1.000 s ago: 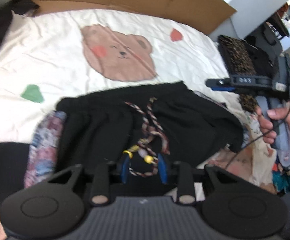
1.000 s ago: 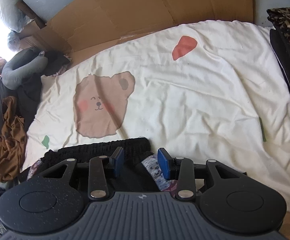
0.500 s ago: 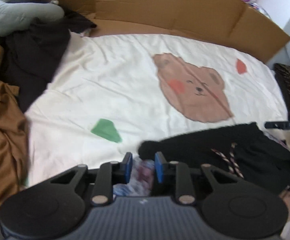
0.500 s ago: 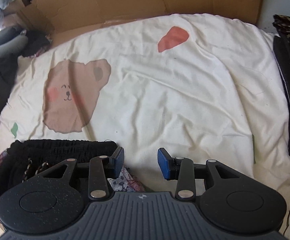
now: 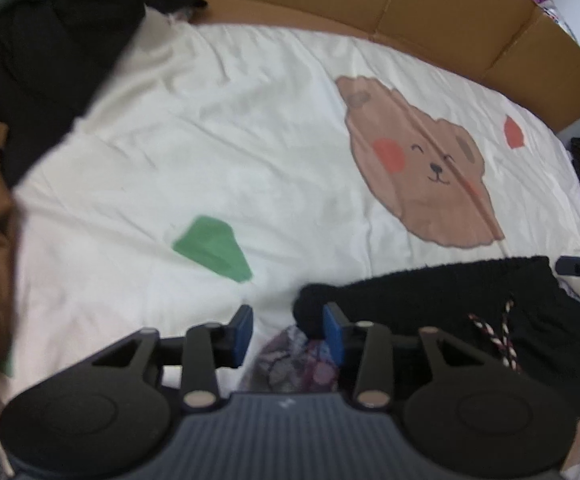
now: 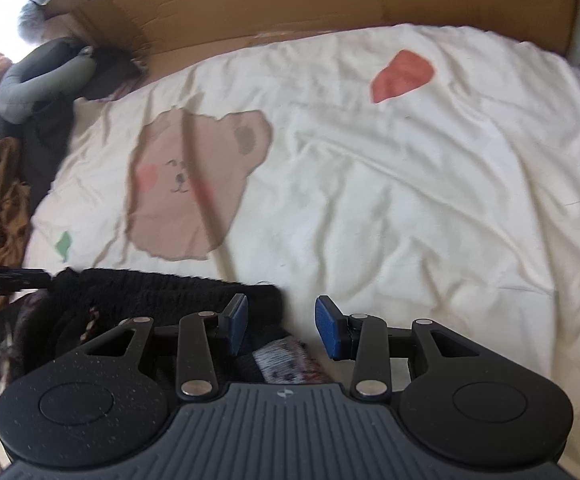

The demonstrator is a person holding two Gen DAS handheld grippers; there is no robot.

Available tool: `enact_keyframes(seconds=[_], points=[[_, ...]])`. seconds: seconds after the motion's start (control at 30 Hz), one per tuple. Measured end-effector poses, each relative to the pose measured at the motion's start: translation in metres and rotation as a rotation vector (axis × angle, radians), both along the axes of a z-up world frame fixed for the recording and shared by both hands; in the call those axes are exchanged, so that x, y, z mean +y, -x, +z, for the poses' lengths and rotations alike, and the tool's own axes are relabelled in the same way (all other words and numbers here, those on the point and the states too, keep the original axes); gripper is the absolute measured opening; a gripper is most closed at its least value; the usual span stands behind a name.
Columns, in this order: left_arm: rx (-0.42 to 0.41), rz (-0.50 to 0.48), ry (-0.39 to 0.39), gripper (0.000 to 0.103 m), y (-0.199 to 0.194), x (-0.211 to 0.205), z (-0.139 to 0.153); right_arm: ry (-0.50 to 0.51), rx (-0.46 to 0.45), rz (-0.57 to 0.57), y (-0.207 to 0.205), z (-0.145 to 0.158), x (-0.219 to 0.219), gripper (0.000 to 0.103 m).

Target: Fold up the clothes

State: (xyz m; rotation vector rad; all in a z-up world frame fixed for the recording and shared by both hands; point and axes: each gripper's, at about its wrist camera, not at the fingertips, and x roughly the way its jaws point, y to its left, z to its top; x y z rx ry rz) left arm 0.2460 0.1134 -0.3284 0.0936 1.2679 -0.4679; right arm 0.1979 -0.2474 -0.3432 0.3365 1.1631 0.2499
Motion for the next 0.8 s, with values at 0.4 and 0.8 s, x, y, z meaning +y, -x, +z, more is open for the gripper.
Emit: enact_keyframes(seconds=[0.4, 0.8], points=[[0.113, -0.061, 0.018, 0.058, 0.005, -0.008, -0.032, -0.035, 0.054, 0.103, -0.013, -0.022, 0.016, 0.049], [0.080, -0.144, 0.023, 0.032, 0.016, -0.023, -0.029, 0.002, 0.032, 0.212, -0.013, -0.023, 0.038, 0.039]])
